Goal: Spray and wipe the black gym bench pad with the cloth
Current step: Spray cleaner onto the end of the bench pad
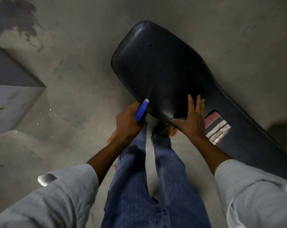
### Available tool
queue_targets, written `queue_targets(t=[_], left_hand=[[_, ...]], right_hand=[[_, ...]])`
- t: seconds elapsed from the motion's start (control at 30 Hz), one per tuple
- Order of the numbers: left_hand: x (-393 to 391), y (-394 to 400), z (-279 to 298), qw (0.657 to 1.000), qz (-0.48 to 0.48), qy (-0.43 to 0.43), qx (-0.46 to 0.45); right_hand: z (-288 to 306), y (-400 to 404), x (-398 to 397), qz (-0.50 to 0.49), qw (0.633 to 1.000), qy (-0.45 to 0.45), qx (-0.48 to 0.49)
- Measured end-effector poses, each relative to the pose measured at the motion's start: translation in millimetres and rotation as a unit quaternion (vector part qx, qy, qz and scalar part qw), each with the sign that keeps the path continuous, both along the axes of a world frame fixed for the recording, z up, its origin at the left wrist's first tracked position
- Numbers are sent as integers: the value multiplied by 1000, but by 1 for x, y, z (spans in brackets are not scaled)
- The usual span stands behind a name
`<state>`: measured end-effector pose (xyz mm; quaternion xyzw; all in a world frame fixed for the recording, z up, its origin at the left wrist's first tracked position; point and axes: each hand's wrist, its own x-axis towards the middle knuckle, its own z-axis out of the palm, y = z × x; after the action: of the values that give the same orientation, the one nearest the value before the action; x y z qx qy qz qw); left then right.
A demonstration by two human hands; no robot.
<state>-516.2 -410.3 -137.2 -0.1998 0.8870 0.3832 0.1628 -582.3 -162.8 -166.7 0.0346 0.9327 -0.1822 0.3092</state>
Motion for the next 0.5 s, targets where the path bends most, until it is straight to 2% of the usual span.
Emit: queue_targets(t=[0.1, 0.23, 0.5], left_hand=[[1, 4, -3, 998, 52, -23, -6], [-1, 12, 1, 988, 151, -11, 25], [-22, 18, 4, 983, 177, 30, 35]], right_hand=[[-1, -5, -2, -15, 1000, -1, 9], [1, -10, -4, -32, 999, 7, 9], [5, -12, -6, -42, 999, 17, 11]])
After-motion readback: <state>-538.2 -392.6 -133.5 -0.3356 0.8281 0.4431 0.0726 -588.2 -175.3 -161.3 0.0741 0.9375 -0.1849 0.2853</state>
